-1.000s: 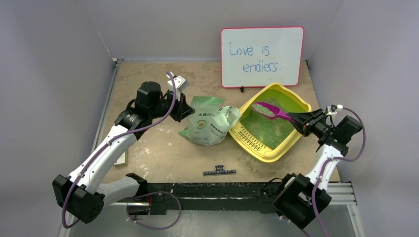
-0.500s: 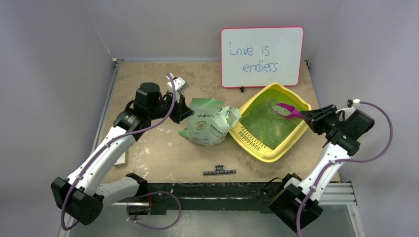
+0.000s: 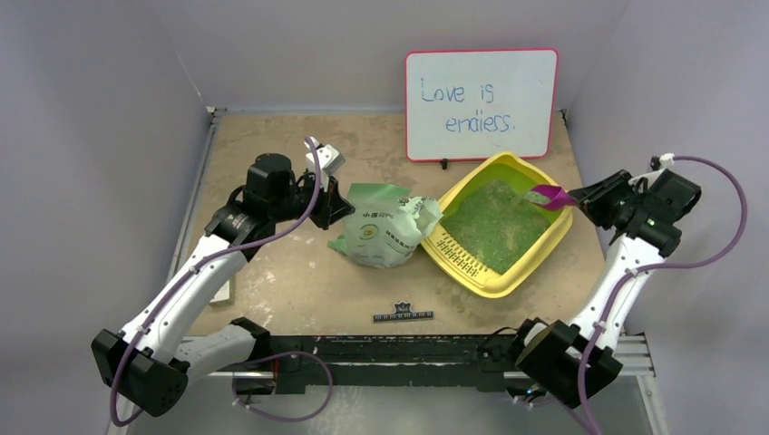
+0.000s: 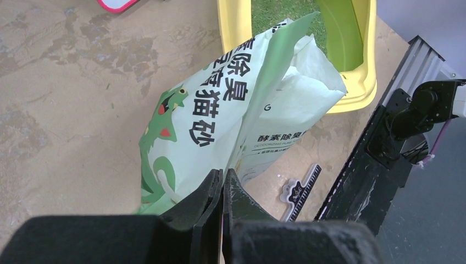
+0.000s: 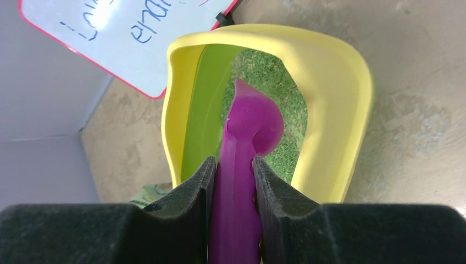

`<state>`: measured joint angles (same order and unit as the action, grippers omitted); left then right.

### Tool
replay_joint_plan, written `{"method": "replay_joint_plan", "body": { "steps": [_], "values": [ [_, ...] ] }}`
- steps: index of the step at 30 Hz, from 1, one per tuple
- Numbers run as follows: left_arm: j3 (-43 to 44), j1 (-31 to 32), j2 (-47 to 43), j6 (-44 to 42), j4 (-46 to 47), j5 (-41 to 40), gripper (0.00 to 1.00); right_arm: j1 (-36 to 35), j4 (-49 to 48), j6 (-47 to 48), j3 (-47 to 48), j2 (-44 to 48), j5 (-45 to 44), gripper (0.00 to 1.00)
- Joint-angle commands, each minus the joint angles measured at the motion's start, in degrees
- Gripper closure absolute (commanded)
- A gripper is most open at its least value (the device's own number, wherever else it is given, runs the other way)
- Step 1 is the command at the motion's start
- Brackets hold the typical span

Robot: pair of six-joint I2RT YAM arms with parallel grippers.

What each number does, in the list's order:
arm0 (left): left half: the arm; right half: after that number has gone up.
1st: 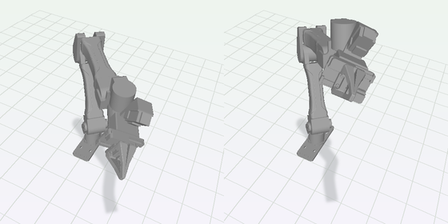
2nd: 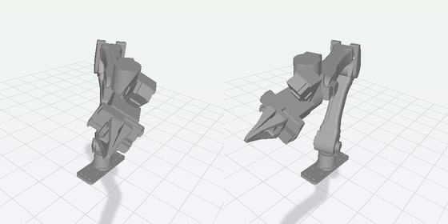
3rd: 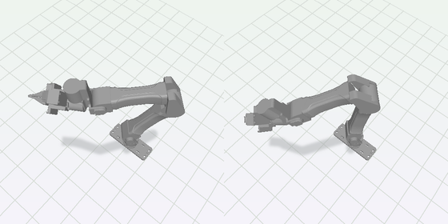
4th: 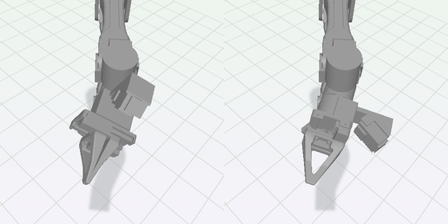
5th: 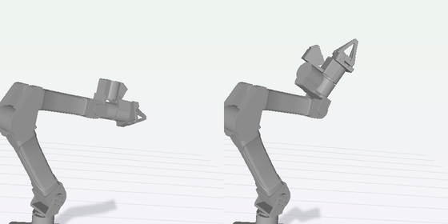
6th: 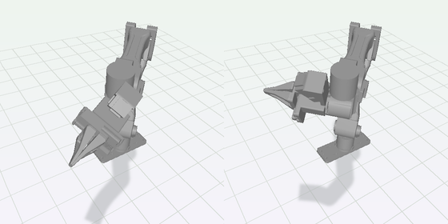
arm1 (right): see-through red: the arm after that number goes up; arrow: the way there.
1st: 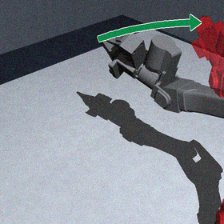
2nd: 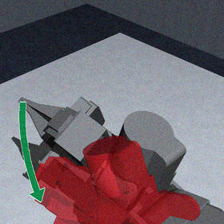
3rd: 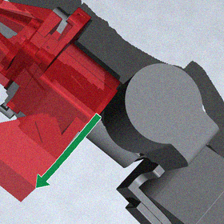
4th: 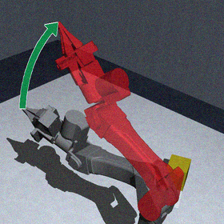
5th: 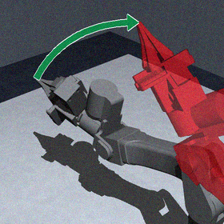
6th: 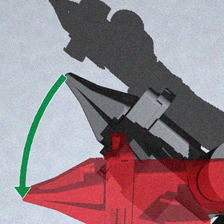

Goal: Fill the litter box with clean litter
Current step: Pour the cat litter into the litter box.

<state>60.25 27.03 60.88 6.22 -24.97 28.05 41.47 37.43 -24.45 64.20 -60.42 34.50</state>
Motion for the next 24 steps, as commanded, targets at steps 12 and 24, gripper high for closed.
{"method": "replay_joint_plan", "body": {
  "steps": [12, 24],
  "values": [
    [1.92, -0.31, -2.14, -1.22, 4.27, 1.88, 1.0, -23.12, 4.0, 4.99, 11.57, -7.57, -27.96, 1.0],
    [2.52, -0.31, -2.06, -0.69, 3.69, 1.36, 1.0, -40.74, 1.15, 3.6, 15.68, -18.86, -38.0, 1.0]
  ]
}}
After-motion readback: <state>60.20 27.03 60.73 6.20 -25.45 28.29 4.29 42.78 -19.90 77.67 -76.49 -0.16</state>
